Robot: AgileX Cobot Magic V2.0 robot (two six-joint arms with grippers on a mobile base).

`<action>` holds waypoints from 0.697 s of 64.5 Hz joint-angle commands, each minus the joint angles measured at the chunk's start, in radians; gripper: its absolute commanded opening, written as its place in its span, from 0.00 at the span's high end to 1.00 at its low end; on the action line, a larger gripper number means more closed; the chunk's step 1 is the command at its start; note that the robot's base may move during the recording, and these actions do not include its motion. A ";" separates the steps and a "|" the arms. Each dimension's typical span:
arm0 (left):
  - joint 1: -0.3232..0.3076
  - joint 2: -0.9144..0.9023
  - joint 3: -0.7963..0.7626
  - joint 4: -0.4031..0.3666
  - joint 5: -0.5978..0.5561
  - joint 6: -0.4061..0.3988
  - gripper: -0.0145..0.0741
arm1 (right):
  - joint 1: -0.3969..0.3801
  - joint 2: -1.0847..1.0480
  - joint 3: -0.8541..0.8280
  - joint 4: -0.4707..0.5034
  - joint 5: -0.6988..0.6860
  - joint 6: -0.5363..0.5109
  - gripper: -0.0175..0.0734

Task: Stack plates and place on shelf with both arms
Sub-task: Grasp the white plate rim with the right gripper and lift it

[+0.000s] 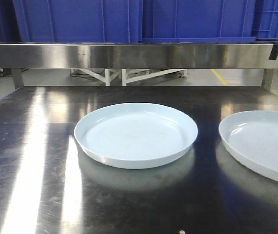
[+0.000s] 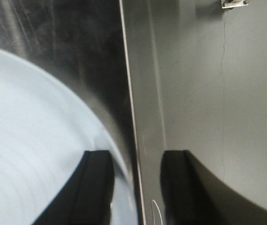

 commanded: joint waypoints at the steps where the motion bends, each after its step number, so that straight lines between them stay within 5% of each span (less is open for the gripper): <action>1: -0.007 0.006 -0.027 0.002 -0.075 -0.008 0.74 | -0.005 -0.018 -0.027 -0.013 -0.031 -0.013 0.49; 10: -0.007 0.006 -0.027 0.002 -0.075 -0.008 0.74 | -0.005 -0.017 -0.027 -0.013 -0.032 -0.013 0.58; 18: -0.007 0.006 -0.027 0.002 -0.075 -0.008 0.74 | -0.005 -0.021 -0.028 -0.013 -0.038 -0.013 0.77; 45: -0.007 0.006 -0.027 0.002 -0.075 -0.008 0.74 | -0.005 -0.207 -0.122 -0.019 -0.096 -0.013 0.74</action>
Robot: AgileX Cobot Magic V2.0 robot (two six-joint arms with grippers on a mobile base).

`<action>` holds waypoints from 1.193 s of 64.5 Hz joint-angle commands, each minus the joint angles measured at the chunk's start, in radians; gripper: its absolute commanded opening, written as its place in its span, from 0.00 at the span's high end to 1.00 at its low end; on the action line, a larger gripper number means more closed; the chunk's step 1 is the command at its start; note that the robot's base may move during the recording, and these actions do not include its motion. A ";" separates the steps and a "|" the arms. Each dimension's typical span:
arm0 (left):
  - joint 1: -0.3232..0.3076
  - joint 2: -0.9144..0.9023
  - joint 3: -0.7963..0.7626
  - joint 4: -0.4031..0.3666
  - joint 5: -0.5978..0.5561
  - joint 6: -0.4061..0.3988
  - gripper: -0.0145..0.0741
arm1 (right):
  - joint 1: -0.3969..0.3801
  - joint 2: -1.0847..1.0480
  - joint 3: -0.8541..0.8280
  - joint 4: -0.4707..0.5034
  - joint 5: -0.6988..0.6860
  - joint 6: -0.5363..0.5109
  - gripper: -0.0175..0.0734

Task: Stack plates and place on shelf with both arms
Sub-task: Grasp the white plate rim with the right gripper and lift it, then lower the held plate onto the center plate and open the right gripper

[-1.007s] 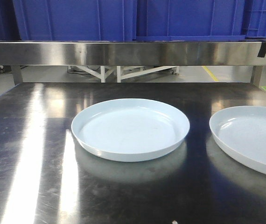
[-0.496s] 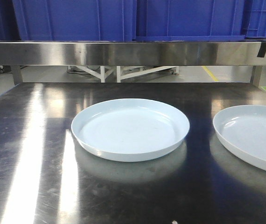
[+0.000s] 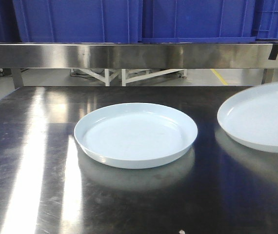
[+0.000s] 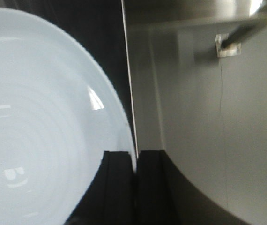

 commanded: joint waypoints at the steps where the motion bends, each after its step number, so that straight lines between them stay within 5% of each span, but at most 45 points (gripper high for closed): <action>1: -0.007 0.006 -0.027 0.002 -0.075 -0.008 0.74 | -0.005 -0.094 -0.056 -0.017 -0.069 -0.005 0.74; 20: -0.007 0.006 -0.027 0.002 -0.075 -0.008 0.73 | 0.026 -0.158 -0.129 0.126 -0.072 -0.005 0.74; 55: -0.007 0.006 -0.027 0.002 -0.075 -0.008 0.74 | 0.477 0.110 -0.290 0.142 -0.059 -0.006 0.74; 77: -0.007 0.006 -0.027 0.002 -0.075 -0.008 0.74 | 0.556 0.249 -0.320 0.142 -0.051 -0.006 0.74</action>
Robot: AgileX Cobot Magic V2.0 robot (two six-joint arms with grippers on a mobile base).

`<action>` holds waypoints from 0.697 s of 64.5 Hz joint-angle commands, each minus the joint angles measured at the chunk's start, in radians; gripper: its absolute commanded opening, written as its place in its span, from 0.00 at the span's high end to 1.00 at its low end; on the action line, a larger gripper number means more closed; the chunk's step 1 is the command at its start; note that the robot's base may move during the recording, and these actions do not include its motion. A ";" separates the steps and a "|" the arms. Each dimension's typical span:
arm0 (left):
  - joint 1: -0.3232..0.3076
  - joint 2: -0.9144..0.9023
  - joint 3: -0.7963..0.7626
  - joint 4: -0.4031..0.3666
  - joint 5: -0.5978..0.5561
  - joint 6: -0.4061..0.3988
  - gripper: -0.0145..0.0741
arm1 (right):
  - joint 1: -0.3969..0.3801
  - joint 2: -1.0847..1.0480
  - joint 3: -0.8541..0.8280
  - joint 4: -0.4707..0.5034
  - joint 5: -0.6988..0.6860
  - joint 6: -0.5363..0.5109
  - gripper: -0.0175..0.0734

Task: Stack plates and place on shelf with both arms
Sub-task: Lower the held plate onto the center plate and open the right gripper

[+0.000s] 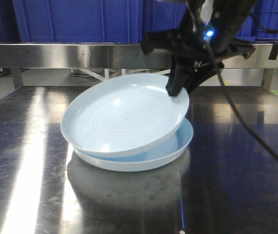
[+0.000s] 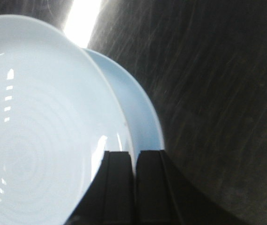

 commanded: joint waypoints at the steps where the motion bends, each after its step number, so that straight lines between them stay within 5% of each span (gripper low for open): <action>1: -0.007 0.006 -0.027 0.002 -0.075 -0.008 0.74 | 0.003 -0.025 -0.039 -0.001 -0.040 -0.006 0.74; 15: -0.007 0.006 -0.027 0.002 -0.075 -0.008 0.74 | 0.003 -0.016 -0.039 -0.027 -0.032 -0.006 0.72; 31: -0.007 0.006 -0.027 0.002 -0.075 -0.008 0.74 | 0.003 -0.011 -0.039 -0.084 0.019 -0.006 0.34; 45: -0.007 0.006 -0.027 0.002 -0.075 -0.008 0.74 | 0.003 0.030 -0.039 -0.087 0.031 -0.006 0.32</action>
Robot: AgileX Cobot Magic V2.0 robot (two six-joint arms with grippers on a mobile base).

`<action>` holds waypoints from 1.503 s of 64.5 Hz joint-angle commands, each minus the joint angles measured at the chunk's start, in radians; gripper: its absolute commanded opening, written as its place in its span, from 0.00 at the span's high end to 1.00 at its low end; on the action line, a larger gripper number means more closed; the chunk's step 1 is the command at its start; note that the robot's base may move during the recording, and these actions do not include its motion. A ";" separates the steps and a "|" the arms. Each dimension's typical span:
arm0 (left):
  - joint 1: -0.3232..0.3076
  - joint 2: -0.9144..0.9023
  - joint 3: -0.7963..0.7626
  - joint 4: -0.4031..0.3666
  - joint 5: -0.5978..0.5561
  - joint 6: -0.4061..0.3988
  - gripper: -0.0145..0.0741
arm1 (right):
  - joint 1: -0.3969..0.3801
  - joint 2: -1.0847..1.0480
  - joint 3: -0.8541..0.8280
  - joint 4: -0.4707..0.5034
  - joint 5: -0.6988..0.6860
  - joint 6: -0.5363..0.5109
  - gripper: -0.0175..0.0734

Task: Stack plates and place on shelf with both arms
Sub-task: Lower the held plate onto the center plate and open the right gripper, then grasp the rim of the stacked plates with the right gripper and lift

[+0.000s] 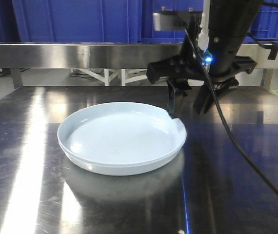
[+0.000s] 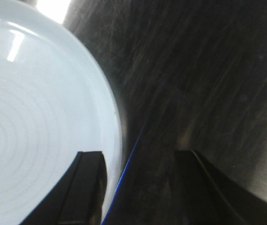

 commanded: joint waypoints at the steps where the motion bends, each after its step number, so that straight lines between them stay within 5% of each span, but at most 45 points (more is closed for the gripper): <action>1: -0.007 0.006 -0.027 0.001 -0.075 -0.008 0.74 | 0.001 -0.023 -0.037 -0.015 -0.026 -0.006 0.32; 30: -0.007 0.006 -0.027 0.001 -0.075 -0.008 0.74 | 0.001 0.047 -0.036 -0.014 -0.039 -0.006 0.33; 35: -0.007 0.006 -0.027 0.001 -0.075 -0.008 0.74 | 0.001 0.047 -0.036 -0.014 -0.043 -0.006 0.44; 42: -0.007 0.006 -0.027 0.001 -0.075 -0.008 0.74 | 0.001 0.027 -0.036 -0.026 -0.069 -0.006 0.77; 46: -0.007 0.006 -0.027 0.001 -0.075 -0.008 0.74 | 0.001 -0.005 -0.037 -0.055 -0.100 -0.006 0.72; 69: -0.007 0.006 -0.027 0.001 -0.075 -0.008 0.74 | -0.036 -0.303 -0.032 -0.144 -0.179 -0.006 0.75; 97: -0.007 0.006 -0.027 0.001 -0.075 -0.008 0.74 | -0.223 -0.759 0.230 -0.143 -0.179 -0.006 0.75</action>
